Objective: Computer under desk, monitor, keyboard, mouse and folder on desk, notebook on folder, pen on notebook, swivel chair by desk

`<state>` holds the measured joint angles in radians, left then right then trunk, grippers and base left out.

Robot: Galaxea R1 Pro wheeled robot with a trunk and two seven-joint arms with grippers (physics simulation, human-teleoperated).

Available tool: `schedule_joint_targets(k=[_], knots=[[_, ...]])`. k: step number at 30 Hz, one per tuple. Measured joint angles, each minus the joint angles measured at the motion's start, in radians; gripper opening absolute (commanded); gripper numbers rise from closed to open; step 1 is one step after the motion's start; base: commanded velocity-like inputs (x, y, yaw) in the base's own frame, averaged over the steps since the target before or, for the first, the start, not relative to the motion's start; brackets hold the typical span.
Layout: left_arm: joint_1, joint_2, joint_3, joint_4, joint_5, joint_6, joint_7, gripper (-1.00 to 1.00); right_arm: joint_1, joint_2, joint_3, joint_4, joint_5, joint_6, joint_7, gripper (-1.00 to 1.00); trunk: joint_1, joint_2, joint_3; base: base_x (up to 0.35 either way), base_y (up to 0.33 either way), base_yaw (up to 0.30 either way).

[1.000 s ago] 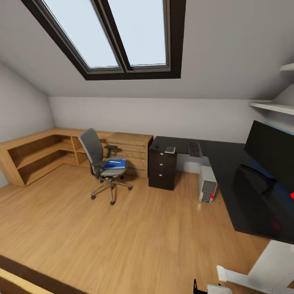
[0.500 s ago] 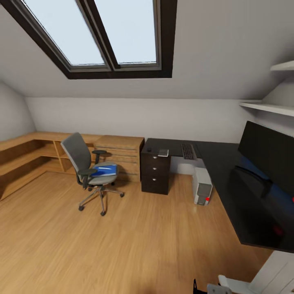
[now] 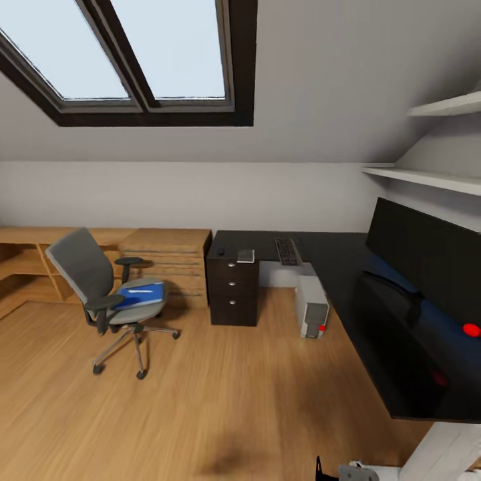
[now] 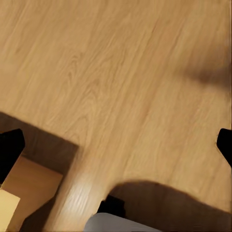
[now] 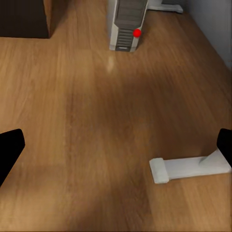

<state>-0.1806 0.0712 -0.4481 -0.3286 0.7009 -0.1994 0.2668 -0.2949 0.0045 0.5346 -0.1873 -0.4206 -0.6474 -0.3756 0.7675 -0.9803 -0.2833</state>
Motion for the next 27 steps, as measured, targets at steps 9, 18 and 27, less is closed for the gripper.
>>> schedule_joint_targets(k=[9, 18, 27], knots=[[0.000, 0.001, 0.001, 0.000, 0.000, 0.000, 0.000, 1.00, 0.000, 0.003, 0.004, 0.001, 0.000, 0.000, 0.000, 1.00, 0.000, 0.000, 0.000, 0.335, 0.001, -0.028], [0.000, 0.001, 0.001, 0.000, 0.000, 0.000, 0.000, 1.00, 0.000, 0.003, 0.002, 0.001, 0.000, 0.000, 0.000, 1.00, 0.000, 0.000, 0.000, 0.335, 0.000, 0.000], [0.000, 0.000, 0.001, 0.001, 0.000, 0.000, 0.000, 1.00, 0.000, 0.001, 0.000, 0.003, -0.001, -0.002, 0.000, 1.00, 0.000, 0.000, 0.000, 0.335, 0.000, 0.000]])
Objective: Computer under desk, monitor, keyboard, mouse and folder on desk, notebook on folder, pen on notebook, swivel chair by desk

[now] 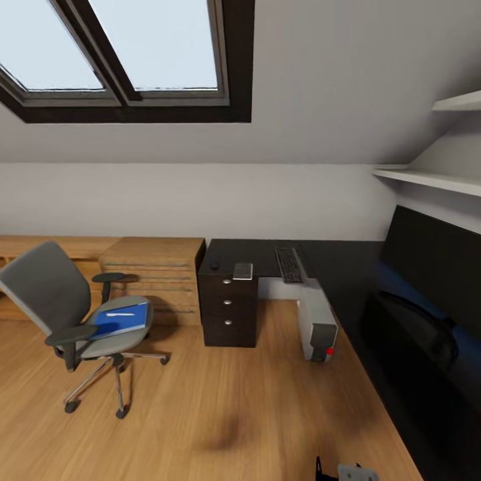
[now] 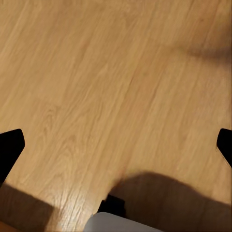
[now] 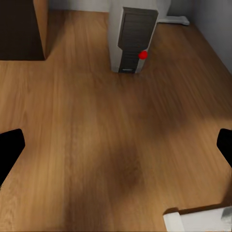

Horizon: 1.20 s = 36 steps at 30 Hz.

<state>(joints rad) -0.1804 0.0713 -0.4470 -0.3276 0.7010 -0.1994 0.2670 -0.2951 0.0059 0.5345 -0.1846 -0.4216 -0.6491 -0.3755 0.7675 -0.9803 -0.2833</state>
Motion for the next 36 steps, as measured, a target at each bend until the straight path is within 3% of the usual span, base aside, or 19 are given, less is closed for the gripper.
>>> schedule_joint_targets(k=[7, 10, 11, 13, 16, 19, 21, 24, 25, 28, 31, 32, 35, 36], knots=[[0.000, 0.000, 0.000, 0.002, 0.000, 0.000, 0.000, 1.00, 0.000, -0.001, 0.000, 0.000, 0.001, -0.001, 0.000, 1.00, 0.000, 0.000, 0.000, 0.335, 0.000, 0.000], [0.000, 0.000, -0.001, 0.010, 0.001, 0.000, 0.000, 1.00, 0.000, 0.000, -0.008, -0.057, -0.007, -0.035, -0.007, 1.00, 0.000, 0.000, 0.000, 0.335, 0.000, 0.000], [0.000, 0.001, 0.000, 0.011, 0.001, -0.001, 0.000, 1.00, -0.013, 0.004, -0.021, -0.152, -0.022, -0.037, -0.014, 1.00, 0.000, 0.000, 0.000, 0.335, 0.000, 0.000], [0.000, 0.001, 0.000, 0.011, 0.002, -0.002, 0.000, 1.00, -0.039, 0.005, -0.020, -0.219, -0.020, -0.035, -0.015, 1.00, 0.000, 0.000, 0.000, 0.335, 0.000, 0.000], [0.000, 0.000, -0.001, 0.011, 0.002, -0.001, 0.001, 1.00, -0.104, 0.005, -0.032, -0.243, -0.039, -0.035, -0.015, 1.00, 0.000, 0.000, 0.000, 0.335, 0.000, 0.000], [0.000, -0.009, -0.001, 0.009, 0.000, 0.000, 0.003, 1.00, -0.159, 0.006, -0.053, -0.257, -0.089, -0.034, -0.013, 1.00, 0.000, 0.000, 0.000, 0.335, 0.000, 0.000], [0.000, -0.014, -0.001, 0.003, -0.001, 0.000, 0.006, 1.00, -0.202, 0.010, -0.062, -0.271, -0.149, -0.024, -0.012, 1.00, 0.000, 0.000, 0.000, 0.335, 0.000, 0.000], [0.000, -0.018, -0.001, -0.058, -0.002, 0.005, 0.008, 1.00, -0.294, 0.017, -0.071, -0.314, -0.293, 0.051, -0.011, 1.00, 0.000, 0.000, 0.000, 0.335, 0.000, 0.000], [0.000, -0.018, 0.000, -0.073, -0.003, 0.006, 0.009, 1.00, -0.305, 0.017, -0.072, -0.320, -0.315, 0.065, -0.011, 1.00, 0.000, 0.000, 0.000, 0.335, 0.000, 0.000], [0.001, -0.018, 0.000, -0.158, -0.004, 0.013, 0.008, 1.00, -0.350, 0.015, -0.075, -0.366, -0.457, 0.125, -0.010, 1.00, 0.000, 0.000, 0.000, 0.335, 0.000, 0.000], [-0.001, -0.014, 0.000, -0.223, -0.004, 0.033, 0.004, 1.00, -0.360, 0.013, -0.076, -0.410, -0.573, 0.140, -0.011, 1.00, 0.000, 0.000, 0.000, 0.335, 0.000, 0.000], [-0.006, -0.011, 0.001, -0.263, -0.005, 0.065, 0.003, 1.00, -0.363, 0.013, -0.076, -0.423, -0.629, 0.144, -0.011, 1.00, 0.000, 0.000, 0.000, 0.335, 0.000, 0.000], [-0.016, 0.000, 0.011, -0.341, -0.004, 0.160, 0.001, 1.00, -0.365, 0.011, -0.076, -0.437, -0.705, 0.146, -0.009, 1.00, 0.000, 0.000, 0.000, 0.335, 0.000, 0.000], [-0.021, 0.006, 0.029, -0.399, 0.002, 0.236, -0.001, 1.00, -0.366, 0.007, -0.077, -0.443, -0.743, 0.146, -0.004, 1.00, 0.000, 0.000, 0.000, 0.335, 0.000, 0.000]])
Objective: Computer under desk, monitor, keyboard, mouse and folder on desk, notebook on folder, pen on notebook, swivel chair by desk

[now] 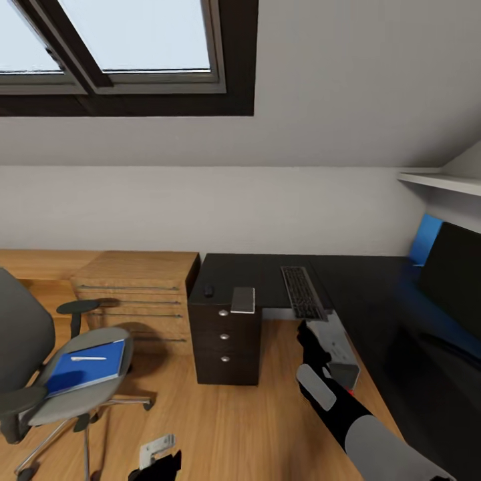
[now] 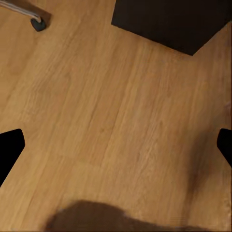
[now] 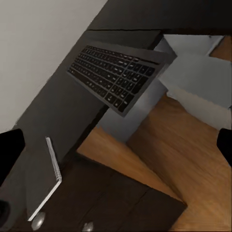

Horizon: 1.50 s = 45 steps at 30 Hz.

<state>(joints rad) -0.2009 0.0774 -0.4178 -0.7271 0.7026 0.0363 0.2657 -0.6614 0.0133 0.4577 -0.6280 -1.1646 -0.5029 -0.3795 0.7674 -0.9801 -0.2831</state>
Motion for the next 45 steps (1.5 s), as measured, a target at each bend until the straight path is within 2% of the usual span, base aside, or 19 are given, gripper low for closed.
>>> schedule_joint_targets(k=[2, 3, 4, 7, 9, 10, 13, 16, 17, 19, 21, 23, 28, 34, 36, 39, 40, 42, 45], knots=[[-0.003, 0.003, 0.035, -0.062, 0.004, 0.087, 0.000, 1.00, -0.001, -0.006, -0.001, -0.004, -0.030, 0.001, 0.011, 1.00, 0.000, 0.000, 0.000, 0.332, 0.000, 0.000], [-0.004, 0.005, 0.061, -0.093, 0.007, 0.135, -0.001, 1.00, -0.001, -0.009, -0.002, -0.005, -0.044, 0.001, 0.023, 1.00, 0.000, 0.000, 0.000, 0.276, 0.000, 0.000], [-0.006, 0.005, 0.108, -0.146, 0.012, 0.215, -0.003, 1.00, -0.001, -0.015, -0.004, -0.007, -0.064, 0.002, 0.047, 1.00, 0.000, 0.000, 0.000, 0.234, 0.000, 0.000], [-0.008, 0.005, 0.176, -0.258, 0.019, 0.352, -0.005, 1.00, -0.001, -0.021, -0.006, -0.008, -0.094, 0.004, 0.102, 1.00, 0.000, 0.000, 0.000, 0.138, 0.000, 0.000], [-0.008, 0.005, 0.196, -0.320, 0.021, 0.407, -0.005, 1.00, -0.001, -0.023, -0.008, -0.009, -0.110, 0.004, 0.123, 1.00, 0.000, 0.000, 0.000, 0.065, 0.000, 0.000], [-0.008, 0.006, 0.208, -0.379, 0.023, 0.451, -0.005, 1.00, -0.001, -0.024, -0.008, -0.009, -0.131, 0.005, 0.137, 1.00, 0.000, 0.000, 0.000, 0.040, 0.000, 0.000], [-0.008, 0.006, 0.221, -0.485, 0.025, 0.515, -0.003, 1.00, -0.001, -0.026, -0.009, -0.010, -0.194, 0.006, 0.152, 1.00, 0.001, 0.000, 0.000, 0.021, 0.000, 0.000], [-0.008, 0.005, 0.226, -0.558, 0.040, 0.546, -0.003, 1.00, -0.001, -0.027, -0.009, -0.015, -0.256, 0.007, 0.162, 1.00, 0.001, 0.000, 0.000, 0.008, 0.000, 0.000], [-0.008, 0.005, 0.226, -0.583, 0.060, 0.556, -0.002, 1.00, -0.002, -0.030, -0.009, -0.017, -0.276, 0.007, 0.166, 1.00, 0.001, 0.000, 0.000, 0.004, 0.000, 0.000], [-0.008, 0.006, 0.226, -0.600, 0.087, 0.565, -0.002, 1.00, -0.001, -0.034, -0.009, -0.019, -0.290, 0.007, 0.171, 1.00, 0.004, -0.007, -0.003, 0.003, 0.000, 0.000], [-0.008, 0.008, 0.226, -0.618, 0.152, 0.584, 0.001, 1.00, 0.000, -0.042, -0.009, -0.023, -0.308, 0.007, 0.185, 1.00, 0.012, -0.021, -0.009, 0.000, 0.000, 0.000], [-0.008, 0.014, 0.227, -0.621, 0.164, 0.588, 0.001, 1.00, 0.000, -0.044, -0.009, -0.023, -0.311, 0.007, 0.188, 1.00, 0.020, -0.035, -0.016, 0.000, 0.000, 0.000], [-0.008, 0.033, 0.228, -0.612, 0.173, 0.589, 0.003, 1.00, 0.000, -0.053, -0.009, -0.024, -0.320, 0.007, 0.191, 1.00, 0.039, -0.070, -0.031, 0.000, 0.000, 0.000], [-0.008, 0.038, 0.227, -0.600, 0.176, 0.589, 0.004, 1.00, 0.000, -0.068, -0.010, -0.024, -0.350, 0.008, 0.192, 1.00, 0.062, -0.112, -0.050, 0.000, 0.000, 0.000], [-0.008, 0.038, 0.226, -0.595, 0.177, 0.588, 0.004, 1.00, 0.000, -0.093, -0.011, -0.023, -0.369, 0.014, 0.192, 1.00, 0.070, -0.126, -0.057, 0.000, 0.000, 0.000], [-0.008, 0.038, 0.225, -0.593, 0.178, 0.588, 0.004, 1.00, 0.000, -0.107, -0.014, -0.021, -0.375, 0.042, 0.193, 1.00, 0.081, -0.147, -0.066, 0.000, 0.000, 0.000], [-0.008, 0.038, 0.226, -0.592, 0.178, 0.587, 0.004, 1.00, 0.000, -0.110, -0.021, -0.020, -0.376, 0.060, 0.193, 1.00, 0.085, -0.154, -0.069, 0.000, 0.000, 0.000], [-0.008, 0.039, 0.226, -0.591, 0.178, 0.587, 0.004, 1.00, 0.000, -0.113, -0.076, -0.015, -0.380, 0.110, 0.193, 1.00, 0.093, -0.168, -0.075, 0.000, 0.000, 0.000], [-0.008, 0.038, 0.226, -0.590, 0.178, 0.587, 0.004, 1.00, 0.000, -0.113, -0.107, -0.006, -0.381, 0.140, 0.193, 1.00, 0.104, -0.189, -0.085, 0.000, 0.000, 0.000]])
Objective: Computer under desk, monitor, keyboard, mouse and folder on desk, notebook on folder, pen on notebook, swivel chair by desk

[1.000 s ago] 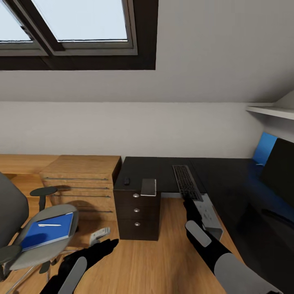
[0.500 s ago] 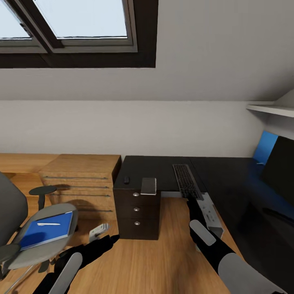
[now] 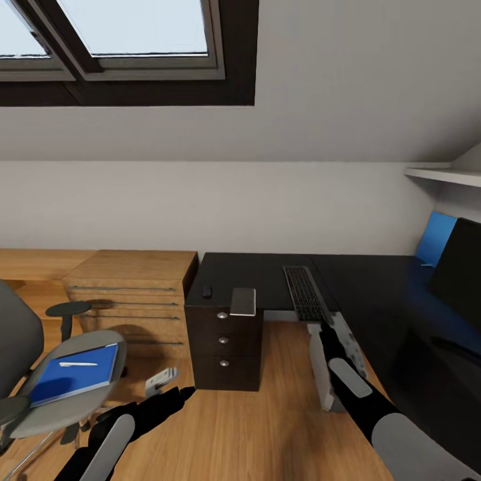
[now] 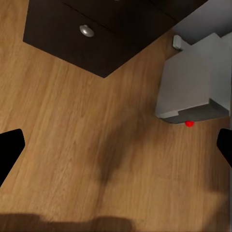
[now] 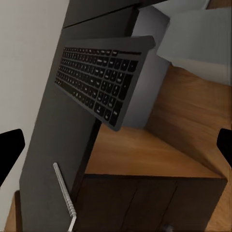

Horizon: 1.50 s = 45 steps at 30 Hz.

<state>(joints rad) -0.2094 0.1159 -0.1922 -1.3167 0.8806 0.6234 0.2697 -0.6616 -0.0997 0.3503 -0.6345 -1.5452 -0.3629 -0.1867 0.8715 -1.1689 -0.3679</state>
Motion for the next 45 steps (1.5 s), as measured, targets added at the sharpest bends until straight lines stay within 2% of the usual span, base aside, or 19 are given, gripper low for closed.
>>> schedule_joint_targets(k=[7, 29, 34, 38, 45], knots=[[0.000, -0.001, 0.000, 0.029, -0.001, -0.001, 0.001, 1.00, 0.000, -0.001, -0.047, 0.014, -0.003, 0.064, 0.000, 1.00, 0.027, -0.049, -0.022, 0.000, 0.000, 0.000], [0.000, 0.002, 0.003, 0.030, -0.001, -0.002, 0.001, 1.00, 0.000, -0.001, -0.054, 0.013, 0.001, 0.072, 0.002, 1.00, 0.111, -0.203, -0.091, 0.000, 0.000, 0.000], [0.000, 0.002, 0.001, -0.016, -0.001, -0.001, -0.001, 1.00, 0.000, -0.002, -0.053, 0.014, -0.001, 0.074, 0.060, 1.00, 0.130, -0.238, -0.107, 0.000, 0.000, 0.000], [0.001, 0.001, 0.001, -0.047, 0.001, 0.000, -0.002, 1.00, 0.001, -0.003, -0.053, 0.015, 0.004, 0.120, 0.136, 1.00, 0.146, -0.266, -0.119, 0.000, 0.000, 0.000], [0.001, 0.001, 0.001, -0.050, 0.001, 0.000, 0.000, 1.00, 0.002, -0.004, -0.053, 0.015, 0.007, 0.127, 0.148, 1.00, 0.173, -0.315, -0.141, 0.000, 0.000, 0.000]])
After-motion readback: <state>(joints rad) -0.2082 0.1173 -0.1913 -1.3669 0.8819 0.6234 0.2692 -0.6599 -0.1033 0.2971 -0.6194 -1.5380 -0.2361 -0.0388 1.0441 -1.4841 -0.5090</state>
